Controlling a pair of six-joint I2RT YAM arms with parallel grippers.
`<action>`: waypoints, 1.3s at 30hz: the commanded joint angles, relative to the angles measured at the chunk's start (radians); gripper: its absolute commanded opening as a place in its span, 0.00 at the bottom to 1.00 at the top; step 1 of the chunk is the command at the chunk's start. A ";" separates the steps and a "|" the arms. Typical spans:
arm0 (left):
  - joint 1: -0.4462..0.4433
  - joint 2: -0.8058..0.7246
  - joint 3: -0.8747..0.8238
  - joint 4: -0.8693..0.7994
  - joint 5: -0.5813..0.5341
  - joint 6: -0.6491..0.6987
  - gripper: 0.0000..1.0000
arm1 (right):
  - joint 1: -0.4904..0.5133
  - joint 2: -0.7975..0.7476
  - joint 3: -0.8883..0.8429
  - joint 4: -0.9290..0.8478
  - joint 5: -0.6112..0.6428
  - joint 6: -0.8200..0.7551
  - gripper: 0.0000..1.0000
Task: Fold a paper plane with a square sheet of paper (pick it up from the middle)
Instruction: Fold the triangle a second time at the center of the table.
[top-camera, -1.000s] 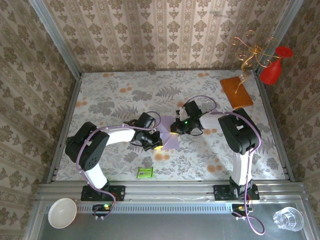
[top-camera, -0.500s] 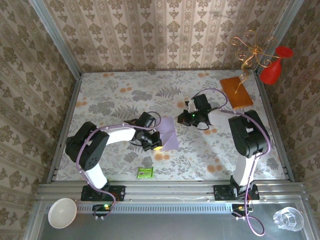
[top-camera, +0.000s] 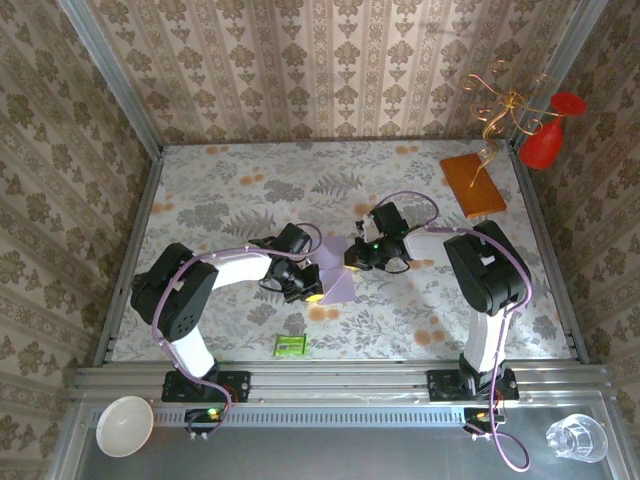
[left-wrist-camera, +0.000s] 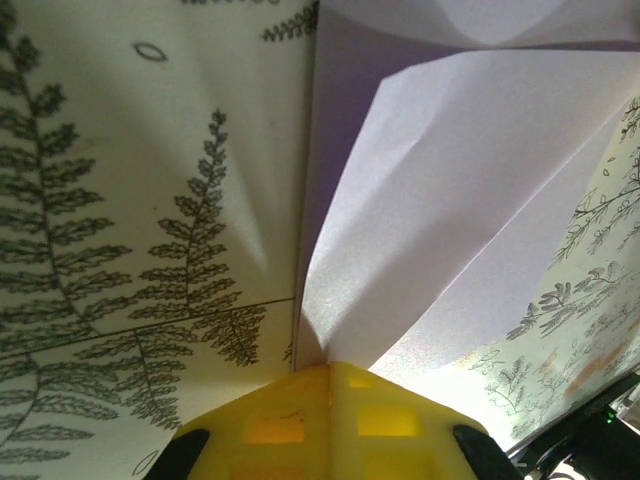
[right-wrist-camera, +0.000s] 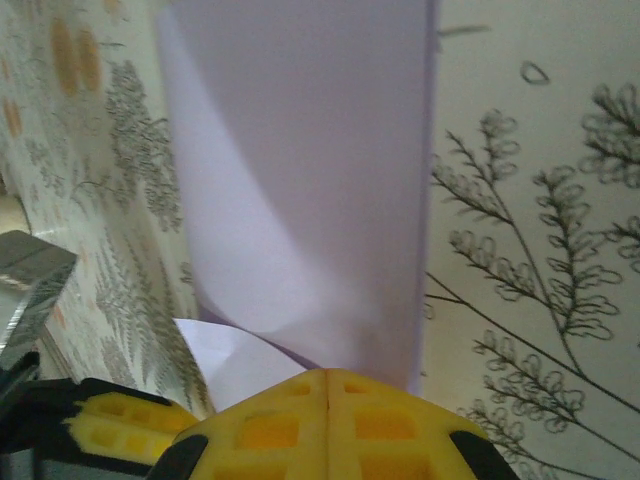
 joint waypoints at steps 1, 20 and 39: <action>0.009 -0.005 0.030 -0.041 0.001 0.015 0.00 | 0.004 0.029 0.023 -0.032 -0.027 -0.001 0.04; -0.012 0.103 0.201 0.027 0.045 0.079 0.00 | 0.002 0.077 0.021 -0.099 0.067 -0.026 0.03; -0.018 0.118 0.069 0.034 0.032 0.136 0.00 | -0.005 0.107 0.039 -0.191 0.155 -0.012 0.02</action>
